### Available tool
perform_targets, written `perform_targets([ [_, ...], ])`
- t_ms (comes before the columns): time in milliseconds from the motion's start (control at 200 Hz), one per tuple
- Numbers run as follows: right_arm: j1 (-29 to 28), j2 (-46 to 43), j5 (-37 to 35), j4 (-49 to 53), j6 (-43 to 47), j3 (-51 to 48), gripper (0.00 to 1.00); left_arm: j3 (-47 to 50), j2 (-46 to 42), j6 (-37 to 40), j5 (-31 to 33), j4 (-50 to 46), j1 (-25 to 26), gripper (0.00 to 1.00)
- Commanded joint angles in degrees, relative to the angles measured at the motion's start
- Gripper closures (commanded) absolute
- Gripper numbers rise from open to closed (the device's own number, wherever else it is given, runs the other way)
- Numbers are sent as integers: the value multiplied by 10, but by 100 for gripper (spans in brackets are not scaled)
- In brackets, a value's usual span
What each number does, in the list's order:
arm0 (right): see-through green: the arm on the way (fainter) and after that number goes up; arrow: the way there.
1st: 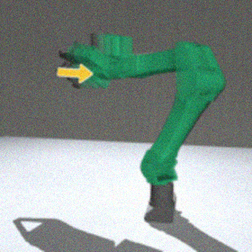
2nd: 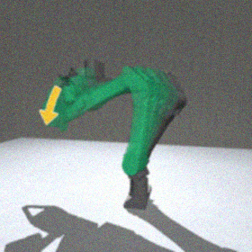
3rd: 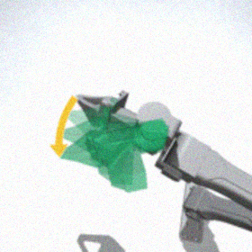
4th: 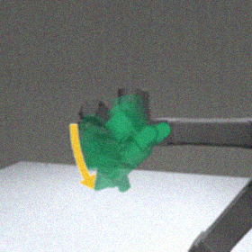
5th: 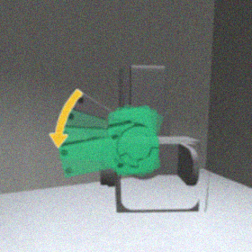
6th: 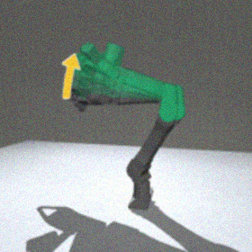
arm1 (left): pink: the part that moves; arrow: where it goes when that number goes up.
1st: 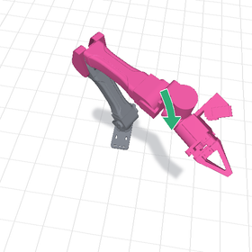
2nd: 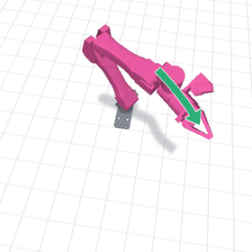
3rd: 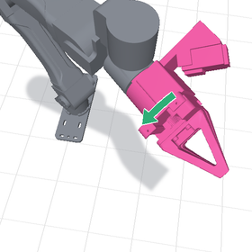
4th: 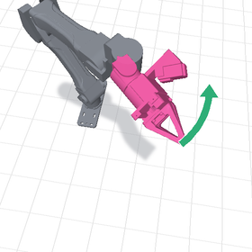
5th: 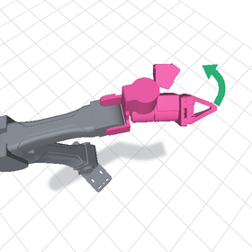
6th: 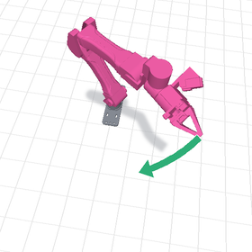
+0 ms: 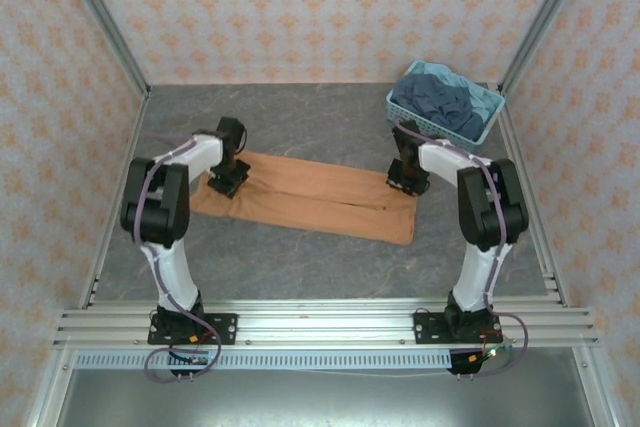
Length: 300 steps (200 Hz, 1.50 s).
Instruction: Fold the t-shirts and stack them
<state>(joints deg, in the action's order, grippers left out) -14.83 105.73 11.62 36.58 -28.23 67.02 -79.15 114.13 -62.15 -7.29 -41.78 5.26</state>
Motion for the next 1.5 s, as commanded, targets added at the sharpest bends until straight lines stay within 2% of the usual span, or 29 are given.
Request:
perform_targets([
  [0, -24, -47, 7, 37, -77, -111, 85, -121, 105, 62, -1, -2, 2, 71],
  [150, -95, -107, 50, -17, -196, -212, 85, -315, 231, 61, -39, 31, 37, 71],
  [285, -164, -143, 85, -69, -321, -247, 84, -525, 360, 50, -75, 17, 74, 71],
  [405, -210, -131, 117, -124, -424, -251, 83, -678, 459, 27, -106, 36, 97, 70],
  [505, -242, -93, 137, -150, -479, -226, 82, -742, 511, 0, -135, 88, 105, 71],
  [615, -263, -52, 148, -155, -504, -189, 82, -748, 516, 0, -140, 129, 106, 70],
  [691, -267, -44, 138, -128, -512, -167, 82, -755, 501, 26, -129, 125, 103, 63],
  [811, -265, -89, 87, -62, -511, -146, 80, -768, 447, 78, -94, 104, 102, 46],
  [956, -249, -171, 53, 31, -512, -122, 72, -766, 362, 127, -43, 34, 97, 41],
  [1041, -228, -226, 44, 65, -506, -120, 67, -736, 303, 148, -19, -27, 96, 40],
  [1101, -211, -260, 37, 76, -494, -121, 62, -674, 248, 155, -22, -47, 95, 40],
  [1276, -147, -315, 56, 91, -383, -121, 59, -342, 40, 146, -75, -25, 100, 44],
  [1416, -130, -305, 92, 106, -262, -113, 59, -65, -121, 131, -151, -2, 108, 55],
  [1496, -130, -292, 110, 114, -209, -114, 58, 72, -194, 124, -196, 19, 123, 58],
])
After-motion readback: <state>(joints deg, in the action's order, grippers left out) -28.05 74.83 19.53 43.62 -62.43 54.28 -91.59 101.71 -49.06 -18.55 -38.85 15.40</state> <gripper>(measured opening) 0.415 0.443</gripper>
